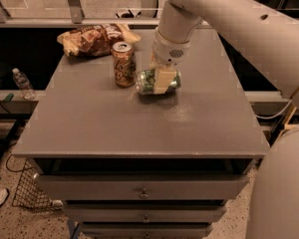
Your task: Move green can near orange can
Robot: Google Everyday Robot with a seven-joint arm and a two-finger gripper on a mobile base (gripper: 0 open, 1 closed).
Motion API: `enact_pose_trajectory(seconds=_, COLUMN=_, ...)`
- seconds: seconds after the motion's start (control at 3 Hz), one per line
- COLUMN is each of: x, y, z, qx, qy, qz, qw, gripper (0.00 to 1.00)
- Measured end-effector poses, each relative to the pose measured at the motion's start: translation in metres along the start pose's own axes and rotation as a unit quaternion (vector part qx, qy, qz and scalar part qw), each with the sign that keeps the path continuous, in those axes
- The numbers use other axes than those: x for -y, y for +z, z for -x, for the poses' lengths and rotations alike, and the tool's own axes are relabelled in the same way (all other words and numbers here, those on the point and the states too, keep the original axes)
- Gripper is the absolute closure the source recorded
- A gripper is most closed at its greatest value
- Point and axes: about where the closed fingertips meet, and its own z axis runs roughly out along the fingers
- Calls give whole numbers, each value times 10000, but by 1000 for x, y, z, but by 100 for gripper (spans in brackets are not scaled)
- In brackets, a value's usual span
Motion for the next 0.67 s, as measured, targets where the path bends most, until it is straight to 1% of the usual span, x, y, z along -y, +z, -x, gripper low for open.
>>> enact_pose_trajectory(seconds=0.33, x=1, y=2, z=1, qx=9, qy=-6, qz=-8, qw=10000, gripper=83)
enact_pose_trajectory(seconds=0.67, x=2, y=4, z=2, qx=16, qy=-10, qz=-15, qw=10000, gripper=60)
